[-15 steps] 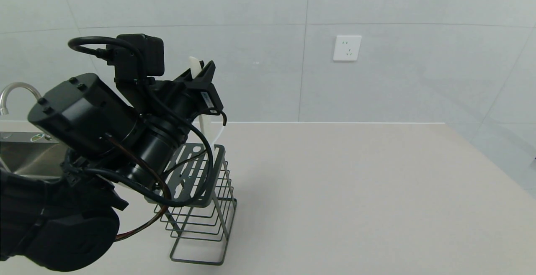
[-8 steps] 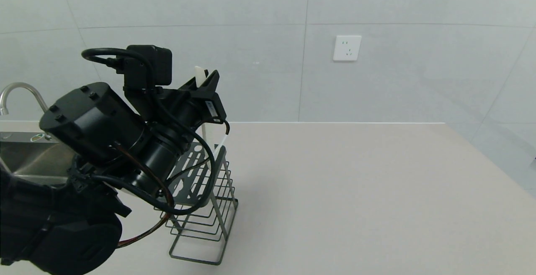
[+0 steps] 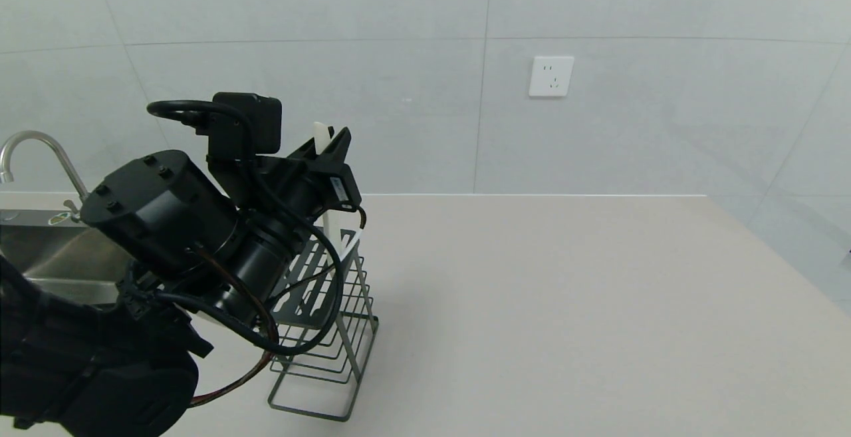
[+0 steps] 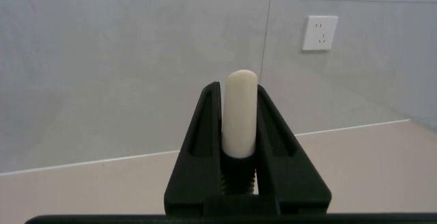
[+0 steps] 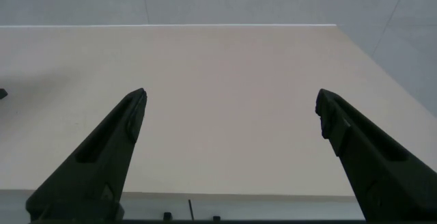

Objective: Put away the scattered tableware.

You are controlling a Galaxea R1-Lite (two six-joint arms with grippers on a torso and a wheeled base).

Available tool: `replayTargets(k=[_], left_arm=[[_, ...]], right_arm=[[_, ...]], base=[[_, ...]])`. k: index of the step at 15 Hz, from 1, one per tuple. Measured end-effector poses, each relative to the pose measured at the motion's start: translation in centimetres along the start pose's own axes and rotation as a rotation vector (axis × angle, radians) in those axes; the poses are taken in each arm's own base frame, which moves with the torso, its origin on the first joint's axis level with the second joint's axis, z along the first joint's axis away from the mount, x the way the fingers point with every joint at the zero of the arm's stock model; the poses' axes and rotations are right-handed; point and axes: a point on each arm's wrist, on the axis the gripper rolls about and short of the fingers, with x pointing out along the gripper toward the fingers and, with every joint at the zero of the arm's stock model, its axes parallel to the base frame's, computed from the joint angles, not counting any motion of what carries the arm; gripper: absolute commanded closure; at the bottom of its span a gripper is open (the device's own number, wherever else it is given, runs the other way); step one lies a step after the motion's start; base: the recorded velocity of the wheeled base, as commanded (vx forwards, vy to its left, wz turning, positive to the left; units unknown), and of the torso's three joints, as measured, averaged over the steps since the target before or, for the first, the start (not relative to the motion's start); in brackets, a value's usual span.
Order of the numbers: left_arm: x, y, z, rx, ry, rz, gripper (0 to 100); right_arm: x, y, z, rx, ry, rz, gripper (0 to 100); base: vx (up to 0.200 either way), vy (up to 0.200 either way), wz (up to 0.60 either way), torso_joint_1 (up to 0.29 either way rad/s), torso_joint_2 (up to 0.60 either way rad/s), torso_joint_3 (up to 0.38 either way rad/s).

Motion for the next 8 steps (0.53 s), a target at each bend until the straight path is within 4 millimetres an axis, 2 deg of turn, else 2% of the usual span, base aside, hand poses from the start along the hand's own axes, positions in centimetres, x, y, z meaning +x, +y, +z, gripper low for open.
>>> replayTargets(k=[7, 8], left_arm=[[0.1, 0.0, -1.3, 0.009, 0.018, 0.0, 100], [0.0, 0.1, -1.4, 0.011, 0.019, 0.002, 0]], right_arm=[[0.0, 0.0, 0.0, 0.0, 0.0, 0.0, 0], [0.0, 0.0, 0.0, 0.0, 0.001, 0.0, 0]], base=[[0.0, 0.0, 0.0, 0.0, 0.0, 0.0], [0.0, 0.0, 0.0, 0.0, 0.0, 0.0]])
